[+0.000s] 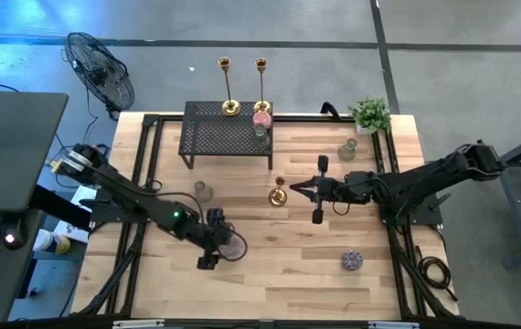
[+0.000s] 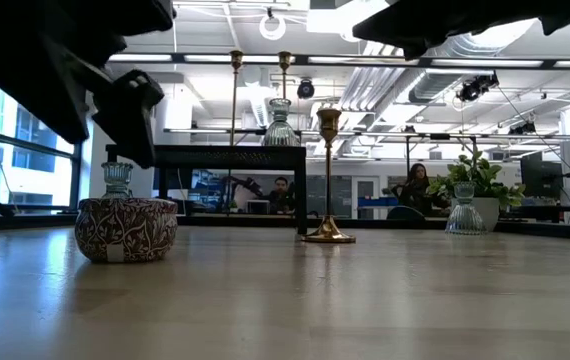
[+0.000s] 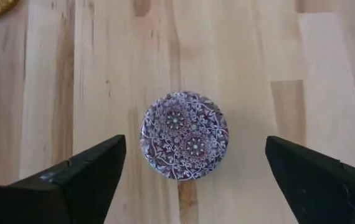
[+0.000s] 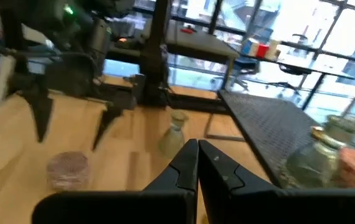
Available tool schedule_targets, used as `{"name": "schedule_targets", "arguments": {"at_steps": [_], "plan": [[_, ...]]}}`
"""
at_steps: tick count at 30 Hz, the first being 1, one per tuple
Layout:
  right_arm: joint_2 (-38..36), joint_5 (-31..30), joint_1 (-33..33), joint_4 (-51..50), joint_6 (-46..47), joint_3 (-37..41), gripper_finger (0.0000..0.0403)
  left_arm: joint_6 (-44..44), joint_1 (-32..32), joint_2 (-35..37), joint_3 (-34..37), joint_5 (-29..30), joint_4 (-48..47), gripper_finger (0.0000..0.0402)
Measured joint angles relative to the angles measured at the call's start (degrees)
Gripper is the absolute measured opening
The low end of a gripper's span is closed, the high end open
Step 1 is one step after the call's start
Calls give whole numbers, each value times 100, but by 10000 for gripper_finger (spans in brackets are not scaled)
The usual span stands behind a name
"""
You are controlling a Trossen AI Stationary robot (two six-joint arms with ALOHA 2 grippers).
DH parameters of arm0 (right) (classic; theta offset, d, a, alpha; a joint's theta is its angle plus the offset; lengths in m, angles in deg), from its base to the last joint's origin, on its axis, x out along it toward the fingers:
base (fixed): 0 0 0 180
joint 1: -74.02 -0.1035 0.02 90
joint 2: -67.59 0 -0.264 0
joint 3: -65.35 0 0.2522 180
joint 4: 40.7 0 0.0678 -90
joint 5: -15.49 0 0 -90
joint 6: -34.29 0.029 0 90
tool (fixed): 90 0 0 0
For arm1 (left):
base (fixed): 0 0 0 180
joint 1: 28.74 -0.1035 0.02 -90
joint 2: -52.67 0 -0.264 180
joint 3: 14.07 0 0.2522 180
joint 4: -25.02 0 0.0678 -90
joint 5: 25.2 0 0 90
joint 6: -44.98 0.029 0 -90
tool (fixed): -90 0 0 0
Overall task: Pick & Place candle stick holders
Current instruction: Put the left red patterned scented candle on the shelf
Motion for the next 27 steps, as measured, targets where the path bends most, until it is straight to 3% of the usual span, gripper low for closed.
{"name": "schedule_targets", "arguments": {"at_steps": [13, 27], "plan": [[100, 323, -92, -6, 135, 0, 1, -611, -4, -790, -2, 514, 756, 383], [100, 334, -92, -137, 113, 0, 1, -607, -4, -1346, 4, 458, 784, 378]]}}
